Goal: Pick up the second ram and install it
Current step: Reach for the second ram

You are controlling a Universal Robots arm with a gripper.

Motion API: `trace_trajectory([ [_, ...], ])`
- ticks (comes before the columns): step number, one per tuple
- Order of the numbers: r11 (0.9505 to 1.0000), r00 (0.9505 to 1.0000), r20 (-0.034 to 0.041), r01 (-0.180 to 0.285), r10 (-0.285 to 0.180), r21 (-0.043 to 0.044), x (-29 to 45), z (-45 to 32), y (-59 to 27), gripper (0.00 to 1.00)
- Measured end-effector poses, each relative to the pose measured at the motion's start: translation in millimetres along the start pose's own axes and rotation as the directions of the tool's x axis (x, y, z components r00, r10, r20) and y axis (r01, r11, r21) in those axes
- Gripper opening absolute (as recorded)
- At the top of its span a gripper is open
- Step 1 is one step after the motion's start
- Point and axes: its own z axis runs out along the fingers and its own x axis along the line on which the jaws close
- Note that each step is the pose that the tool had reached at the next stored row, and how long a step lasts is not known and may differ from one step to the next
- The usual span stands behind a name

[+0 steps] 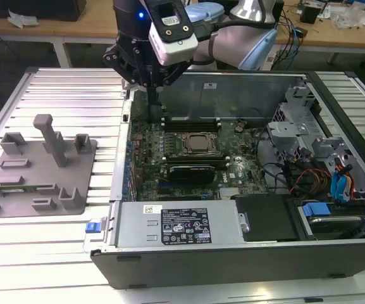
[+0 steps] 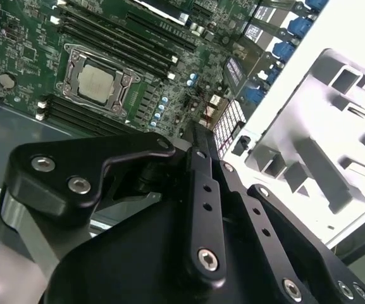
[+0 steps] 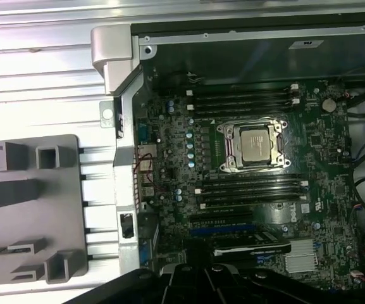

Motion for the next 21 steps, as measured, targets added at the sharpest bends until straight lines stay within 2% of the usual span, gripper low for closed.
trace_trajectory([
  [6,1.0000,1.0000,-0.0001,0.000,0.000,0.0000,6.2,-0.2,-0.5,0.08],
  [10,1.0000,1.0000,0.0000,0.000,0.000,-0.0001,14.6,-0.3,-1.1,0.08],
  [14,1.0000,1.0000,0.0000,0.000,0.000,0.0000,18.8,-0.5,-1.5,0.08],
  [18,1.0000,1.0000,0.0000,0.000,0.000,-0.0001,30.0,-0.8,-2.2,0.08],
  [21,1.0000,1.0000,0.0000,0.000,0.000,0.0000,35.6,-0.9,-2.7,0.08],
])
